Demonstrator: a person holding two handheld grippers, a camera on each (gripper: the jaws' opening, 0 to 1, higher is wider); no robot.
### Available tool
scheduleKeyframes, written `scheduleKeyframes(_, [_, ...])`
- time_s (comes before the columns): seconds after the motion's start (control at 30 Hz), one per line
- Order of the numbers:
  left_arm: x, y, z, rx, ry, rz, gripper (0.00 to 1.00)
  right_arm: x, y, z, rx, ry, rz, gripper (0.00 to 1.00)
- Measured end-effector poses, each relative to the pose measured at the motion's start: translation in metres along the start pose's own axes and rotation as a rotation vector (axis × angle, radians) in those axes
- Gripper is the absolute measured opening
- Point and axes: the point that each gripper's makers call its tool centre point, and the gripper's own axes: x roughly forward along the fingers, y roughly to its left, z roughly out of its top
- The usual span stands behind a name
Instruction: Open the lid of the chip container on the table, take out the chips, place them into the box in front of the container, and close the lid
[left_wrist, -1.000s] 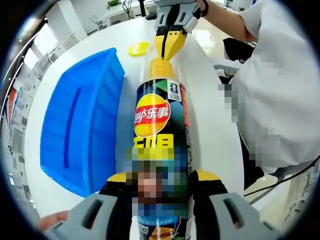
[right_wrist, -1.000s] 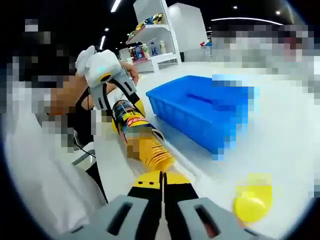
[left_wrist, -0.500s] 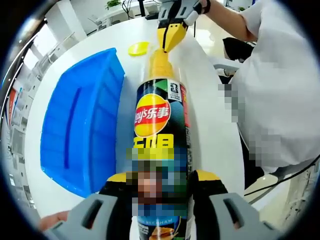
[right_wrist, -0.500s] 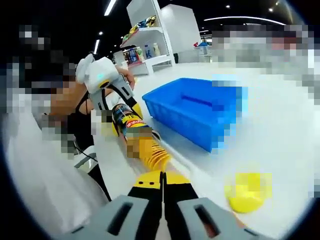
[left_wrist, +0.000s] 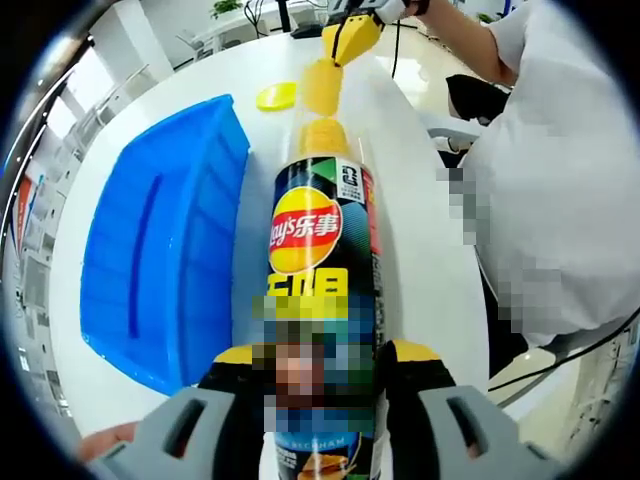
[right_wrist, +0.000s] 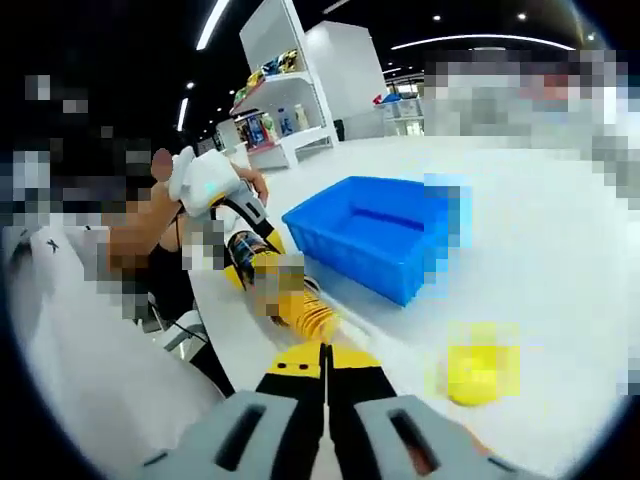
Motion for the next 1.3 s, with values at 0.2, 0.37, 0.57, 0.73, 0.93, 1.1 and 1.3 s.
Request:
scheduleKeyframes(0.2, [0.0, 0.0, 0.0, 0.003, 0.003, 0.002, 0.47, -0.014, -0.007, 0.017, 0.024, -0.062, 0.012, 0.01])
scheduleKeyframes(0.37, [0.0, 0.0, 0.0, 0.003, 0.006, 0.001, 0.47, -0.018, -0.014, 0.038, 0.077, -0.113, 0.055, 0.01])
scheduleKeyframes(0.57, [0.0, 0.0, 0.0, 0.006, 0.006, 0.003, 0.47, -0.001, -0.025, 0.059, 0.14, -0.136, 0.095, 0.01])
scheduleKeyframes(0.73, [0.0, -0.001, 0.001, 0.003, 0.006, 0.0, 0.47, 0.018, -0.031, 0.08, 0.214, -0.146, 0.137, 0.01])
scheduleKeyframes(0.93, [0.0, 0.0, 0.001, 0.002, 0.009, -0.003, 0.47, 0.042, -0.037, 0.105, 0.251, -0.135, 0.174, 0.01])
scheduleKeyframes(1.1, [0.0, 0.0, 0.001, -0.001, 0.014, -0.007, 0.47, 0.071, -0.052, 0.115, 0.307, -0.115, 0.156, 0.01])
scheduleKeyframes(1.3, [0.001, -0.001, 0.0, 0.0, 0.016, -0.006, 0.47, 0.094, -0.058, 0.119, 0.375, -0.082, 0.151, 0.01])
